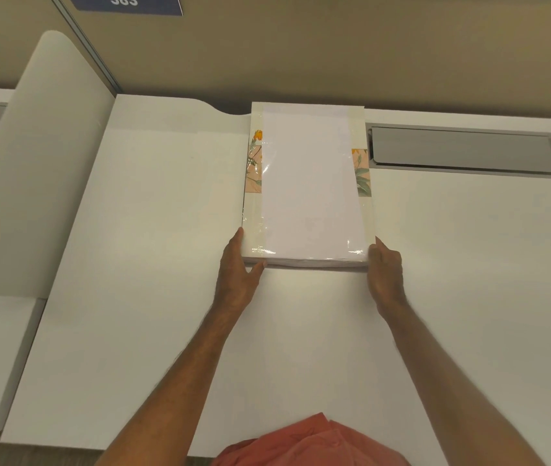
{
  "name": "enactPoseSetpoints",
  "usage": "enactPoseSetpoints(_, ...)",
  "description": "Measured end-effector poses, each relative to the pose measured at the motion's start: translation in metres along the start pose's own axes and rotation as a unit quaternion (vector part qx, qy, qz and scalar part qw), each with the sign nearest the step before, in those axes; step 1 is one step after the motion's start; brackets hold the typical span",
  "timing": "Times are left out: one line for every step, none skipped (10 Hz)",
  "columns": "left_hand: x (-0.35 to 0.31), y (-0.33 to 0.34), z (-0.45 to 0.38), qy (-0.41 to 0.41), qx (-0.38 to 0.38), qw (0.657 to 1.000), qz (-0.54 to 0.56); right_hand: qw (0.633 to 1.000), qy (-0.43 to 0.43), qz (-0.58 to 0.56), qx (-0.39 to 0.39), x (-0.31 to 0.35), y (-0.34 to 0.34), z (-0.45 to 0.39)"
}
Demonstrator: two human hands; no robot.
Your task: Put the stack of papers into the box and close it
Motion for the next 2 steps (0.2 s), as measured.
enactPoseSetpoints(-0.005, -0.002, 0.004, 0.031, 0.001, 0.998, -0.062, 0.997, -0.045, 0.058, -0.032, -0.002, -0.007, 0.012)
enactPoseSetpoints(-0.009, -0.005, 0.007, 0.074, -0.002, 0.99, -0.12, 0.986, -0.114, 0.108, -0.056, 0.001, -0.013, 0.024)
Point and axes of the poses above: each hand's wrist, its own z-axis away from the middle knuckle, its own y-axis out of the palm, x = y × z, the point moved 8 cm from there along -z, towards the middle knuckle, and after that the axes turned 11 degrees about z, right-handed, at the moved point
